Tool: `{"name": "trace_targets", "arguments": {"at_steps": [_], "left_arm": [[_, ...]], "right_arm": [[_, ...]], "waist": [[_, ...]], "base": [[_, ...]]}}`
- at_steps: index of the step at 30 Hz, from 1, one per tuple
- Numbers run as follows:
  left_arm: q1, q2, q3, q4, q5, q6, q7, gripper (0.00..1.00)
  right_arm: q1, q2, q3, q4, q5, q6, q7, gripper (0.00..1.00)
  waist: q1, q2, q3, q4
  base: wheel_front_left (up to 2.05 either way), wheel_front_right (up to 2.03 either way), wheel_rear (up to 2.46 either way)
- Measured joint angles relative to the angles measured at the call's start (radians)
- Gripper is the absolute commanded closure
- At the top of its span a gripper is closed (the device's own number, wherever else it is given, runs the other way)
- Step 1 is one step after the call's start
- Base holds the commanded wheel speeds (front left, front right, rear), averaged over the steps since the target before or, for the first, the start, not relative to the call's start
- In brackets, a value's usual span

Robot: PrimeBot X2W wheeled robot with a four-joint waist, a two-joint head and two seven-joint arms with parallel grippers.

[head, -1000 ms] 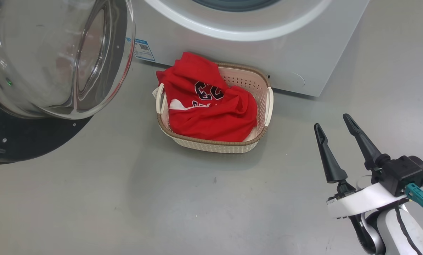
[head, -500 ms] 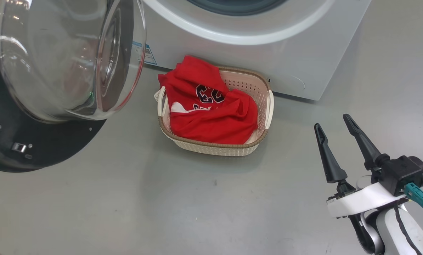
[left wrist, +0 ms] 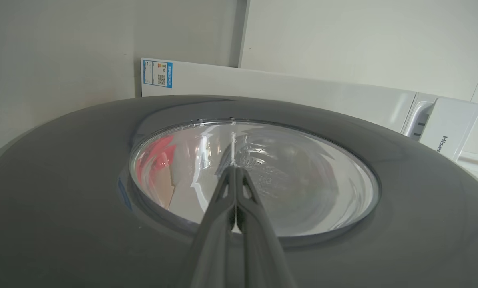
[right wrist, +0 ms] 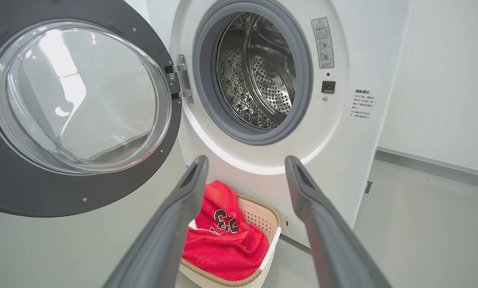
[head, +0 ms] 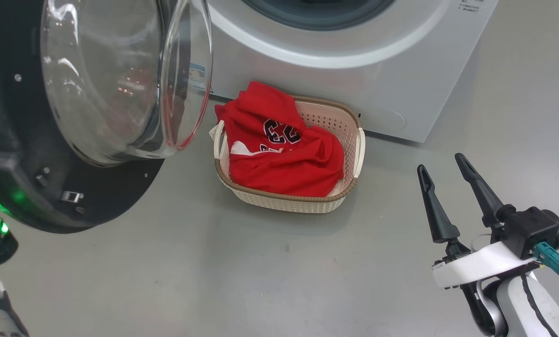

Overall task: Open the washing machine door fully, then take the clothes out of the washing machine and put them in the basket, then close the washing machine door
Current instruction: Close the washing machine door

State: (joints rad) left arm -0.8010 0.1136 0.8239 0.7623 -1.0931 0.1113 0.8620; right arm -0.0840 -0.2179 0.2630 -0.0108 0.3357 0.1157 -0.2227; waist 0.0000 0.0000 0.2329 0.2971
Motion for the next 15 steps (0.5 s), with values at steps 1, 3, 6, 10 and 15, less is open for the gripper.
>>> {"name": "trace_targets", "arguments": {"at_steps": [1,3,6,10,15], "left_arm": [[0.006,-0.007,-0.004,-0.003,0.0,-0.003,0.009,1.0],[0.021,-0.02,-0.014,-0.011,0.0,-0.003,0.033,1.0],[0.047,-0.032,-0.021,-0.033,-0.016,-0.008,0.081,1.0],[0.074,-0.05,-0.032,-0.059,-0.022,-0.021,0.123,1.0],[0.111,-0.068,-0.04,-0.095,-0.041,-0.024,0.171,1.0]], "right_arm": [[0.001,0.0,0.0,0.003,0.0,0.0,0.0,0.0],[0.001,0.003,0.002,0.007,0.0,0.0,-0.003,0.0],[0.001,0.011,0.007,0.007,0.0,0.0,-0.003,0.0],[0.003,0.016,0.012,0.019,0.0,0.0,-0.003,0.0],[0.007,0.02,0.019,0.024,0.0,0.0,-0.003,0.0]], "waist": [[0.0,0.0,-0.003,0.002],[0.0,0.0,-0.009,0.006],[0.0,0.0,-0.017,0.01],[0.0,0.0,-0.028,0.012],[0.0,0.0,-0.045,0.011]], "base": [[0.0,0.0,0.0],[0.0,0.0,0.0],[0.0,0.0,0.0],[0.0,0.0,0.0],[0.0,0.0,0.0]]}}
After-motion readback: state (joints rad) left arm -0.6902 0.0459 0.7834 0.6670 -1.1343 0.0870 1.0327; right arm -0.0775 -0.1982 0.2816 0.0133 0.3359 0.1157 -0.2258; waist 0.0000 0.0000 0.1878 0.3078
